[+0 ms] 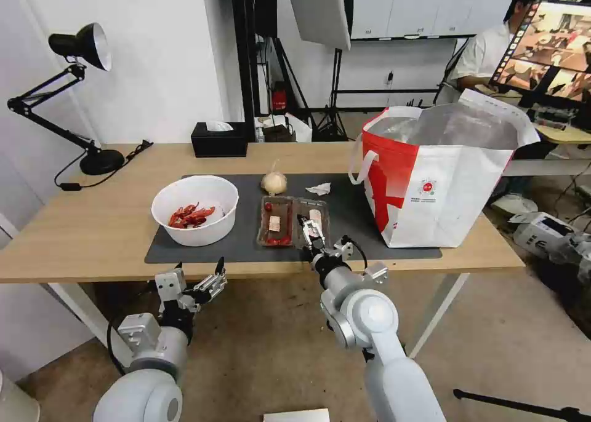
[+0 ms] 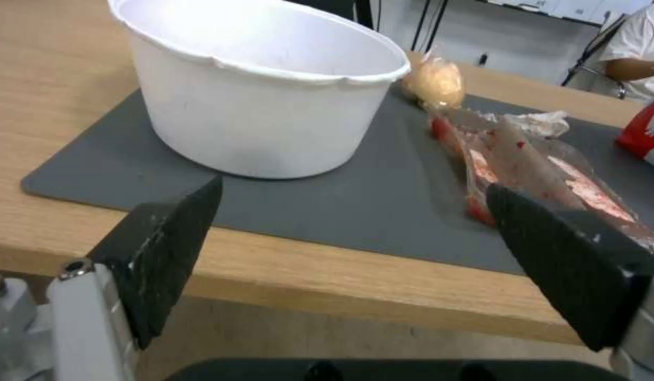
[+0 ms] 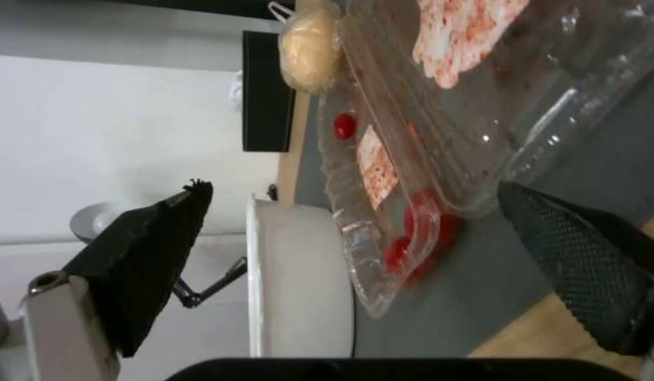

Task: Pick up the trash from the table and place it into the takeout bag.

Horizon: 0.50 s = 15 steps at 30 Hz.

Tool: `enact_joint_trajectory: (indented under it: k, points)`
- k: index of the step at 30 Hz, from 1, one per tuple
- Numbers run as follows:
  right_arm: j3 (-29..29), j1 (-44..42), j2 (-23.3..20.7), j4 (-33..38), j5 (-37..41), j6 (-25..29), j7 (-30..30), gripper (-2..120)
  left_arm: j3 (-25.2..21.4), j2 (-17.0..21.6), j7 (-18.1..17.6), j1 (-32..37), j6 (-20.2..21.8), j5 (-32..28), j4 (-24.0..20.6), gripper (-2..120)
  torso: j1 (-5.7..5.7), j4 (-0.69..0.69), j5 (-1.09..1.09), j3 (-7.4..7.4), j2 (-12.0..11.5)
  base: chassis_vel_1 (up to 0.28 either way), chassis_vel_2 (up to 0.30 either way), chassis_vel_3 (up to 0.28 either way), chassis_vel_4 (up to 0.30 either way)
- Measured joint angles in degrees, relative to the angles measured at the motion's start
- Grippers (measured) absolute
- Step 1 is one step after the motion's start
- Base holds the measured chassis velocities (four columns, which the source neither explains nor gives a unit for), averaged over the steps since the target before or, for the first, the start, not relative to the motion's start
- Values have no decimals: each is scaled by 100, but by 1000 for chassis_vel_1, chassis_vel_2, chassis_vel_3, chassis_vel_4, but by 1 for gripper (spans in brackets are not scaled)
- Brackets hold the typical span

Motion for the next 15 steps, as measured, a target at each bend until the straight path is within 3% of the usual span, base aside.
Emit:
enact_joint_trajectory:
  k: [15]
  points:
    - [-135, -33, -7, 57, -170, 35, 181, 100, -19, -49, -1, 50, 4, -13, 11, 100, 0, 0, 0, 0, 0, 0, 0, 0, 0]
